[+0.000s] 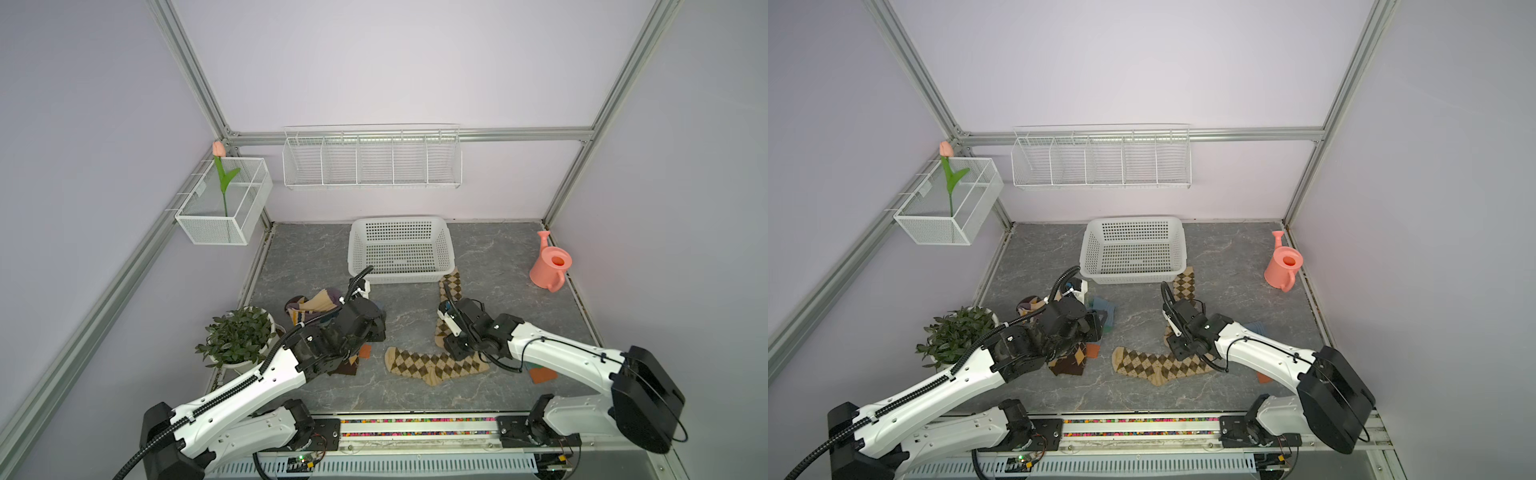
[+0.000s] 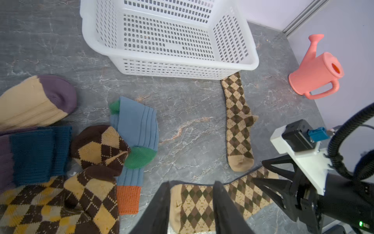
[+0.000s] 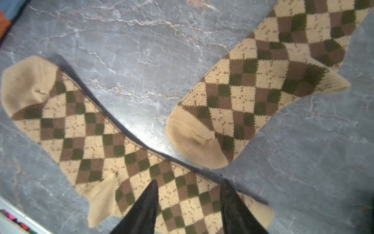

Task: Place the socks together as a pair
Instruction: Pick up the sock at the center of the board.

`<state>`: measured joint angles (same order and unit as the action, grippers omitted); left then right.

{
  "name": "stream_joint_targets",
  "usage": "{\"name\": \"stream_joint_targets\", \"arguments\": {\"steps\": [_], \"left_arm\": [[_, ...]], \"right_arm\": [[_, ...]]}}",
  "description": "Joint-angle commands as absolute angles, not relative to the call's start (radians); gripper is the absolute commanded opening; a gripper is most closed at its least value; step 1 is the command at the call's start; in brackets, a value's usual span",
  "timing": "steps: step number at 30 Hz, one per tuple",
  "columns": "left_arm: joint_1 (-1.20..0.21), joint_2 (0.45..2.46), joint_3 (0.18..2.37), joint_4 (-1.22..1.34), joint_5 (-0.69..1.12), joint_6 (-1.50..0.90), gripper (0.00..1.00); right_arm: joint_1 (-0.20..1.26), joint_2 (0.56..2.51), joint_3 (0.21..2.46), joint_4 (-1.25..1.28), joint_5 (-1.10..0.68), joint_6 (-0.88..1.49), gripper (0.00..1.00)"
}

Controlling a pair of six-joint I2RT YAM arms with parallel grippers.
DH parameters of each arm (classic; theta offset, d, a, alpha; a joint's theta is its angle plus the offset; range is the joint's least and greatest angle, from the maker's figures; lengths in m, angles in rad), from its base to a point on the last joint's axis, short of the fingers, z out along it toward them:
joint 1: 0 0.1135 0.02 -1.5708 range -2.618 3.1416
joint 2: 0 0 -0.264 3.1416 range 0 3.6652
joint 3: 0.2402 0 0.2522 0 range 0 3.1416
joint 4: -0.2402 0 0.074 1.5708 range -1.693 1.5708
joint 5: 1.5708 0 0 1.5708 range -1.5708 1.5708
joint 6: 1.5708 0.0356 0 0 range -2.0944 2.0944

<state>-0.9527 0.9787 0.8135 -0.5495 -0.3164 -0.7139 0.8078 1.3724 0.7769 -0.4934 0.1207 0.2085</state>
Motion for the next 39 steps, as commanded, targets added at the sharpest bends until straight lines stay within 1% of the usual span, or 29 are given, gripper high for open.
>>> {"name": "stream_joint_targets", "arguments": {"steps": [1,11,13,16,20,23,27,30,34,36,39], "left_arm": [[-0.951,0.956,0.768,-0.529,-0.333,-0.738,0.38],[-0.951,0.926,0.751,-0.533,-0.344,-0.735,0.38],[-0.950,0.925,0.751,-0.535,-0.342,-0.731,0.38],[-0.950,0.927,0.749,-0.536,-0.343,-0.732,0.38],[-0.950,0.931,0.747,-0.537,-0.350,-0.730,0.38],[-0.950,0.936,0.748,-0.534,-0.354,-0.730,0.38],[-0.951,0.952,0.747,-0.501,-0.349,-0.729,0.38],[-0.951,0.974,0.733,-0.434,-0.307,-0.735,0.39],[-0.950,1.021,0.703,-0.313,-0.219,-0.753,0.44],[-0.950,1.045,0.686,-0.241,-0.175,-0.755,0.47],[-0.951,1.067,0.657,-0.135,-0.127,-0.769,0.50]], "right_arm": [[0.823,1.444,0.829,-0.481,0.168,0.146,0.51],[0.832,1.547,0.852,-0.459,0.115,0.132,0.45],[0.831,1.569,0.857,-0.463,0.115,0.140,0.42],[0.832,1.601,0.867,-0.473,0.116,0.153,0.33],[0.832,1.610,0.867,-0.471,0.139,0.174,0.15],[0.828,1.558,0.873,-0.470,0.128,0.197,0.07],[0.814,1.437,0.921,-0.445,0.027,0.254,0.07],[0.809,1.390,0.948,-0.414,-0.064,0.300,0.07],[0.805,1.359,0.940,-0.333,-0.174,0.367,0.07],[0.802,1.340,0.918,-0.274,-0.208,0.405,0.07],[0.786,1.311,0.885,-0.182,-0.255,0.470,0.07]]}}
